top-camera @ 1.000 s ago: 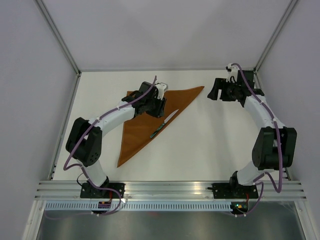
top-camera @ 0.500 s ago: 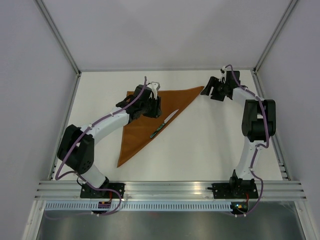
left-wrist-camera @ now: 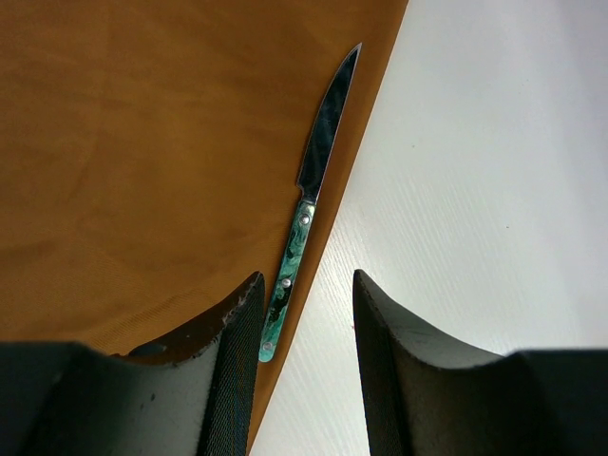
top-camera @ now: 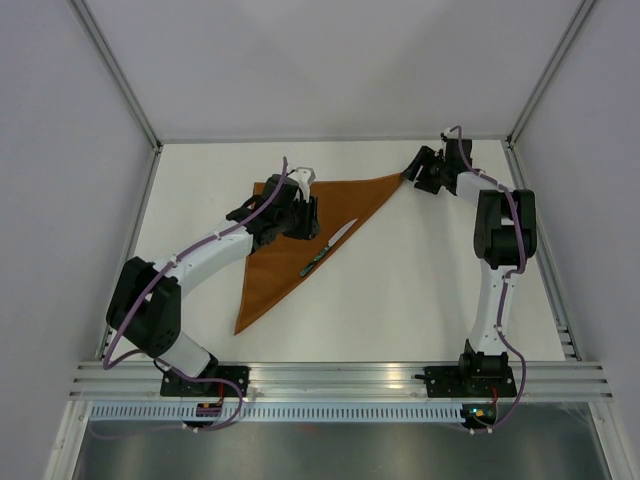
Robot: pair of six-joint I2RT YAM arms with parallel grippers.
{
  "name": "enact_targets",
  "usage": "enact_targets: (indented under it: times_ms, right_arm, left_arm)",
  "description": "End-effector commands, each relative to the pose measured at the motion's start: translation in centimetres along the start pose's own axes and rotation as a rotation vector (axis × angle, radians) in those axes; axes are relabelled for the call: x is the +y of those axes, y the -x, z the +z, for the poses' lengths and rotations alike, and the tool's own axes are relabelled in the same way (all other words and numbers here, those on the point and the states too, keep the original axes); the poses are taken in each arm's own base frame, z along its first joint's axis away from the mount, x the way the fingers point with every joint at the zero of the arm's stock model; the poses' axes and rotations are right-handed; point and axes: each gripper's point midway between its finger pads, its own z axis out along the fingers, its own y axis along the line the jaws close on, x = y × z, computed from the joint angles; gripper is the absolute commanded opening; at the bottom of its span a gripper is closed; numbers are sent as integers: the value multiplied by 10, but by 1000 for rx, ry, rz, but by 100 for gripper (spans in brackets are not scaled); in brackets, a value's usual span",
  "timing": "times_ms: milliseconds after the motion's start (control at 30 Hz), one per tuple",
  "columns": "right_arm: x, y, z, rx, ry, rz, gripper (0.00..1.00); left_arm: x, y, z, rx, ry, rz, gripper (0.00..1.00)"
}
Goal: Fold the napkin, place the utensils inside, and roll it up
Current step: Fold the napkin at the center of the board.
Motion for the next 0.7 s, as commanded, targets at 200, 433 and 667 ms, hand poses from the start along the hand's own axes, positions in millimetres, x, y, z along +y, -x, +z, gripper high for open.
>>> enact_targets:
  times_ms: [200, 433, 667]
  right_arm:
    - [9, 14, 20, -56, 43, 49, 64]
    - [10, 15, 25, -56, 56, 63, 52]
    - [16, 19, 28, -58, 87, 73, 40]
  left_arm:
    - [-2, 7, -7, -46, 3, -31, 47]
    - [0, 1, -6, -34, 10, -32, 47]
    - [1, 0, -6, -29, 15, -32, 47]
